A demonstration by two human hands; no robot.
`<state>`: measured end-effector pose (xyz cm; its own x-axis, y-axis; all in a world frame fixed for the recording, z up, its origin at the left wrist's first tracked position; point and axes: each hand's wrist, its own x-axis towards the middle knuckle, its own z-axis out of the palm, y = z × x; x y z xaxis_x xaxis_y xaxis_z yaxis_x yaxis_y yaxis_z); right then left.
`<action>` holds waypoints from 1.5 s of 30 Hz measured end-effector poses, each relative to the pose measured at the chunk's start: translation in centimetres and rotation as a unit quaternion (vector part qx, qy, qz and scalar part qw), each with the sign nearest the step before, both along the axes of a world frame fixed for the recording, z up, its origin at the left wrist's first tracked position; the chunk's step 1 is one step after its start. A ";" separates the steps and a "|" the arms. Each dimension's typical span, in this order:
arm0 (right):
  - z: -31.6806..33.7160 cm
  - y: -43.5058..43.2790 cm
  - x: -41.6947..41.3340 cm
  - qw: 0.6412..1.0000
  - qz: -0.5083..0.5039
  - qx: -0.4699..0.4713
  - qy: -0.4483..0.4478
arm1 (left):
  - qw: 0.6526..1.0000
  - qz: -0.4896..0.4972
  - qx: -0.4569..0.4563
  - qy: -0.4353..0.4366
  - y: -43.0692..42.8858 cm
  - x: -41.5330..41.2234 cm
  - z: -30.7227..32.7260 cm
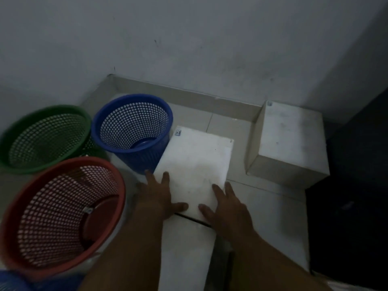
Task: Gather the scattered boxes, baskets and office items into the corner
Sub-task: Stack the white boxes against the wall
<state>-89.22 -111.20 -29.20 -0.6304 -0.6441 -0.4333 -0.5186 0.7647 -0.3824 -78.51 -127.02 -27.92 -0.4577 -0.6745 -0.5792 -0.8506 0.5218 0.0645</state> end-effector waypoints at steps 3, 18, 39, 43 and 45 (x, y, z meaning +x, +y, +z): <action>-0.7 -0.2 1.2 0.996 -0.071 -0.014 -0.055 | 1.000 0.023 0.021 0.002 0.3 0.0 -0.2; -0.3 2.6 -5.1 0.998 0.018 0.051 0.038 | 0.990 -0.130 0.003 0.059 3.5 -6.8 -1.7; -0.1 -4.4 -16.0 0.940 0.186 0.167 0.231 | 0.935 -0.327 -0.134 0.019 -2.9 -18.7 -2.8; -0.4 -6.2 -18.6 0.943 0.173 0.178 0.220 | 0.934 -0.329 -0.138 0.024 -4.9 -21.7 -3.4; -0.8 -6.8 -19.9 0.947 0.164 0.170 0.219 | 0.934 -0.327 -0.144 0.023 -5.6 -22.9 -3.7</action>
<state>-109.12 -117.97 -30.01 -0.5875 -0.7070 -0.3937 -0.8015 0.5754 0.1627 -101.40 -132.62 -31.59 -0.8465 -0.3667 -0.3859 -0.3437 0.9301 -0.1298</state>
